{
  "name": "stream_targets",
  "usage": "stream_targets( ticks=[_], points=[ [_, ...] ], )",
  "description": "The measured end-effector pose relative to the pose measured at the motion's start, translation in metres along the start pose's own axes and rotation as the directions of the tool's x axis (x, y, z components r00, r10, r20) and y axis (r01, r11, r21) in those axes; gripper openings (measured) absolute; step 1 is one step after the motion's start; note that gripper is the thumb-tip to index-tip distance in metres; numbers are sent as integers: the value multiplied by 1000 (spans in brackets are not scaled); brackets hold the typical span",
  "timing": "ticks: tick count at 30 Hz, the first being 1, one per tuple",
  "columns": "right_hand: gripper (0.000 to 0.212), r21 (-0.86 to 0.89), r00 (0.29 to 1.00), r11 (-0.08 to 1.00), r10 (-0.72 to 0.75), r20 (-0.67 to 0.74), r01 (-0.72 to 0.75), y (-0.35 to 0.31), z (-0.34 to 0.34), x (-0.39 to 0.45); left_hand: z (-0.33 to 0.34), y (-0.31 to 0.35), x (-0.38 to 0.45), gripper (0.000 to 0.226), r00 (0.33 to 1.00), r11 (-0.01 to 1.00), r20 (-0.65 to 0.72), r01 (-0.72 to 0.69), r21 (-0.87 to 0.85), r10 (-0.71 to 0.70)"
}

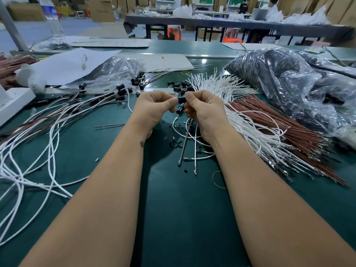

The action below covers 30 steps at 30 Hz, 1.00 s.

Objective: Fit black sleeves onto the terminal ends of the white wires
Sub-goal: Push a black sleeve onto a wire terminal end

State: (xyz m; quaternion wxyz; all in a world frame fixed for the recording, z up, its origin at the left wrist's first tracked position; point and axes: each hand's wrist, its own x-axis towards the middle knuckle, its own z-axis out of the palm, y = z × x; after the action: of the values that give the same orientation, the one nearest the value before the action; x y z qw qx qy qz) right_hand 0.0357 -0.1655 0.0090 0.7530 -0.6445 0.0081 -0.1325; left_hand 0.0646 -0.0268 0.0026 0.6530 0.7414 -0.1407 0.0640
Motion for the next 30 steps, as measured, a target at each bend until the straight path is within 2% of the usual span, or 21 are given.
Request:
stream_targets(
  ticks=[8,12,15,20,24,30],
  points=[
    [16,14,999,1000,-25,35,25,-1,2,-3,2,1,-2,17,1000,999,-17,21,-37,-21],
    [38,163,1000,986,14,2,-14,-2,7,-2,7,4,-5,15,997,998,-74,-12,-64,7],
    [35,197,1000,980,15,5,-16,-2,7,-1,7,6,-4,14,995,996,-94,-22,-84,14],
    [12,23,996,996,-87,-1,87,-1,6,-3,9,6,-5,9,993,995,-117,-19,-95,8],
    [16,-109,979,976,-195,-56,189,0,2,-2,16,9,-6,8,992,997,-113,-69,-39,64],
    [13,-130,964,964,-247,-98,233,3,5,1,21,11,-6,7,980,991,-145,-131,16,132]
  ],
)
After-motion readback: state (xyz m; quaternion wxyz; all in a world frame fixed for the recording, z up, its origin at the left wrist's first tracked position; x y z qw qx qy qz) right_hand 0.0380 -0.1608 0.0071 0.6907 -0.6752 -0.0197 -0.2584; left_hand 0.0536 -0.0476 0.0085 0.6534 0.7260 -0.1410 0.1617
